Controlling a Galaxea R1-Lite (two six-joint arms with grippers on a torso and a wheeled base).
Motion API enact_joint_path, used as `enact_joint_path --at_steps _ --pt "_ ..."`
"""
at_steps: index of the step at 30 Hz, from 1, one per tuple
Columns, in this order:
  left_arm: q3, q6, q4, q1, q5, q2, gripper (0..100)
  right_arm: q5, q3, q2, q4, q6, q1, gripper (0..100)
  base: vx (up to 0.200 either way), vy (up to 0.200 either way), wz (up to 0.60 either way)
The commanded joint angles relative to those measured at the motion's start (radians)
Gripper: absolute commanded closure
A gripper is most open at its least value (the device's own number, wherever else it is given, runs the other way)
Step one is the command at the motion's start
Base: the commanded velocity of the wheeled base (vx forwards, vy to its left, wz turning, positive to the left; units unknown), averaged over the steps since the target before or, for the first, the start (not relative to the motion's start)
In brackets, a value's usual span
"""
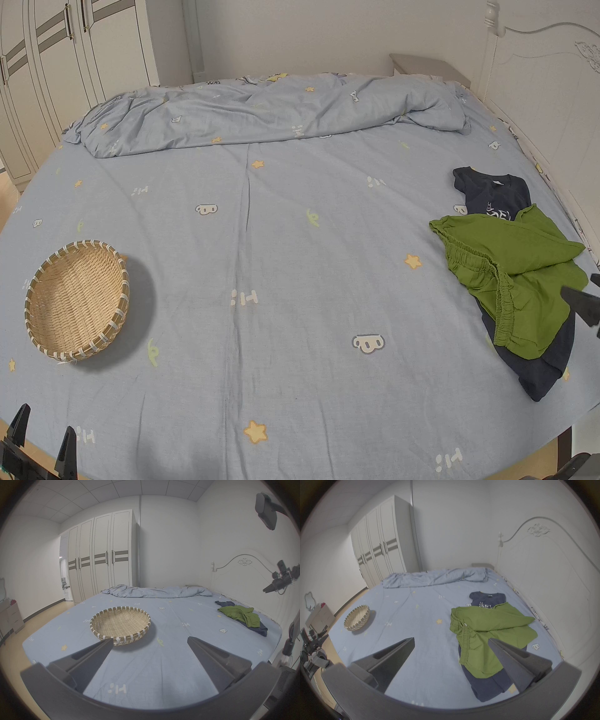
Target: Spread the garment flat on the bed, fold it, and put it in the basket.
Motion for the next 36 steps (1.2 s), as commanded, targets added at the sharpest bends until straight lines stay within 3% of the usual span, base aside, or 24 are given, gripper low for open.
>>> enact_joint_path --at_steps 1,14,36 --pt "0.018 -0.005 0.000 0.001 0.000 -0.016 0 -0.015 -0.334 0.718 -0.079 -0.047 0.029 0 0.000 0.000 0.00" --pt "0.018 -0.007 0.000 0.001 0.000 -0.016 0 -0.018 -0.529 1.003 -0.079 -0.050 0.042 0 0.000 0.000 0.00" --pt "0.018 -0.007 0.000 0.001 0.000 -0.016 0 -0.076 -0.564 1.085 -0.151 -0.070 -0.007 0 0.000 0.000 0.00"
